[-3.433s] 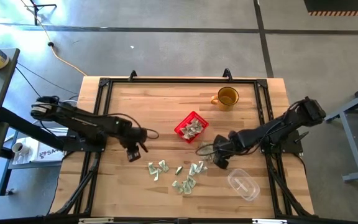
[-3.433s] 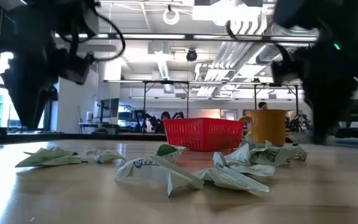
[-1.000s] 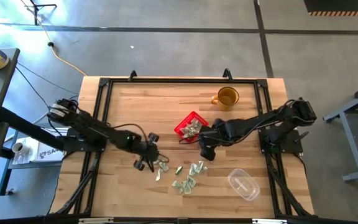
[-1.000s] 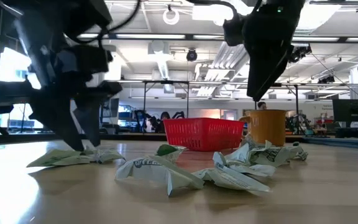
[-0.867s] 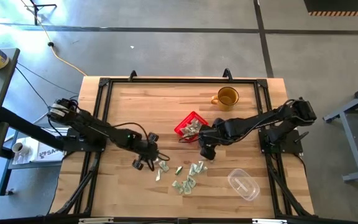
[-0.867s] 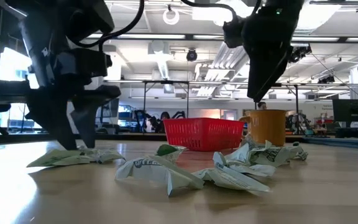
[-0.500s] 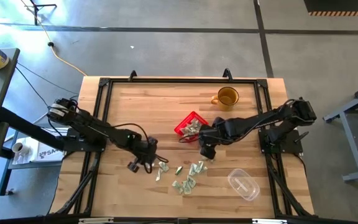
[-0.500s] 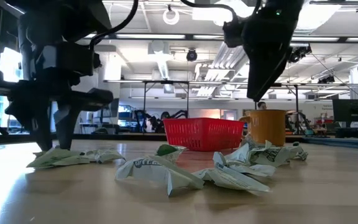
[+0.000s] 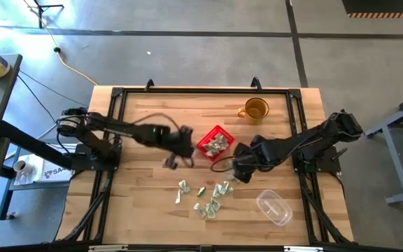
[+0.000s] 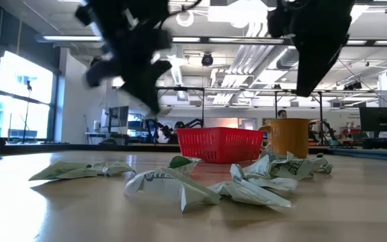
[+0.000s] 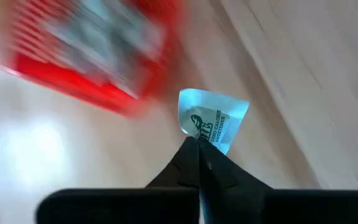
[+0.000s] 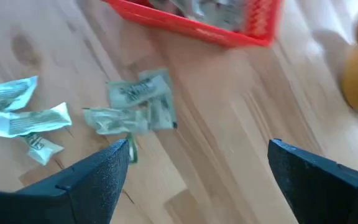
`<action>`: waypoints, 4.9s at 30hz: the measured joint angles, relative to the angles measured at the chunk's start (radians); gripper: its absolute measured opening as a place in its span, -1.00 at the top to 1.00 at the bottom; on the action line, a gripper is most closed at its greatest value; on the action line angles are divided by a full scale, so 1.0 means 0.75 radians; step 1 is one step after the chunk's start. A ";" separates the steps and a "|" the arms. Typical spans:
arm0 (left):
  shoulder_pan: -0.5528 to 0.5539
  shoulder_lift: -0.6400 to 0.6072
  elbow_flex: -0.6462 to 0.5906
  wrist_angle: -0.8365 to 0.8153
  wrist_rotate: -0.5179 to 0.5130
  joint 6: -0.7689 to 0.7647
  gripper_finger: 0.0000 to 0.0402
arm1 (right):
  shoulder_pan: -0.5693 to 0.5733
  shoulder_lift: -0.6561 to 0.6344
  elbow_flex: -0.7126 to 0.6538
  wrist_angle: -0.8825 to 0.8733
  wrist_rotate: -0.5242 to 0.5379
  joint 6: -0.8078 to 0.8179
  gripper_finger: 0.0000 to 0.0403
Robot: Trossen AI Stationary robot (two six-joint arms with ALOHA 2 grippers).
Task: Pick and place items into bin
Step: Put the white stevia packet into the red bin
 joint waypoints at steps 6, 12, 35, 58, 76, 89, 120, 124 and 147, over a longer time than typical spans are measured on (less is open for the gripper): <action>0.208 0.072 0.301 0.223 0.177 0.072 0.84 | 0.104 -0.044 0.000 -0.133 0.092 0.294 -0.79; 0.306 0.379 0.515 0.053 0.524 -0.122 0.75 | 0.145 -0.043 0.000 -0.129 0.113 0.357 -0.78; 0.183 0.151 0.329 -0.696 0.486 -0.840 -0.07 | 0.066 -0.041 0.000 -0.057 0.076 0.114 -0.76; -0.395 0.157 -0.163 0.300 0.183 -0.391 -0.08 | -0.011 -0.040 0.000 0.169 -0.059 -0.130 -0.74; -0.264 0.211 -0.018 0.069 0.114 -0.351 0.88 | -0.016 -0.040 0.000 0.127 -0.002 -0.120 -0.73; 0.198 0.203 0.333 0.093 0.162 -0.395 0.87 | 0.041 -0.049 -0.056 -0.065 0.071 -0.146 -0.73; 0.086 -0.097 0.133 -0.395 0.389 -0.860 0.15 | -0.252 -0.097 -0.683 0.982 -0.269 -0.258 -0.65; 0.077 -0.172 0.018 -0.394 0.374 -1.028 0.20 | -0.284 -0.052 -0.683 1.067 -0.390 -0.332 -0.48; -0.228 -0.440 -0.305 -0.359 0.172 -1.593 0.21 | -0.307 0.030 -0.122 0.507 -0.170 -0.454 0.97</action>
